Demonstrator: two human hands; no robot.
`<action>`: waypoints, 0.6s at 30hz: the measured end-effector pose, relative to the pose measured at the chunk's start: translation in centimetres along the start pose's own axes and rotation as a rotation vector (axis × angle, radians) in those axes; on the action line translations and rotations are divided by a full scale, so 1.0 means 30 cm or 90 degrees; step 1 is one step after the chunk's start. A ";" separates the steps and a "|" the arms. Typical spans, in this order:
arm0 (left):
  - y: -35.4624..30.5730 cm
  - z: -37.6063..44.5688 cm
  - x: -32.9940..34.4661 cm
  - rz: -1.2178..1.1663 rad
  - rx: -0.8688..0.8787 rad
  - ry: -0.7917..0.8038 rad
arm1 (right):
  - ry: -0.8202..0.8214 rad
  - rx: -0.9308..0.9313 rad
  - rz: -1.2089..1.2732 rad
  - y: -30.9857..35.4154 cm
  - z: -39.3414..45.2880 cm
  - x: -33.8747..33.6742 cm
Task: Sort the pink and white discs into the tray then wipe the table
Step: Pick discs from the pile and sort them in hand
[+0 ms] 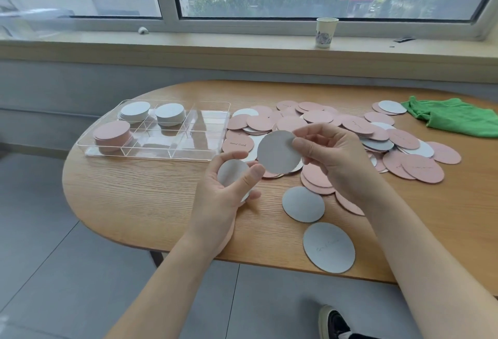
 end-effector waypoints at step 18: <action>-0.003 -0.004 0.013 -0.068 -0.024 0.041 | -0.039 -0.026 -0.416 -0.034 -0.005 0.022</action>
Point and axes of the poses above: each hand's wrist, its own z-axis towards the middle knuckle, its own x-axis out of the palm, y = z × x, the point moved 7 cm from there along z, towards the middle knuckle, and after that the axes turned 5 degrees about z, right-handed, at the moved point
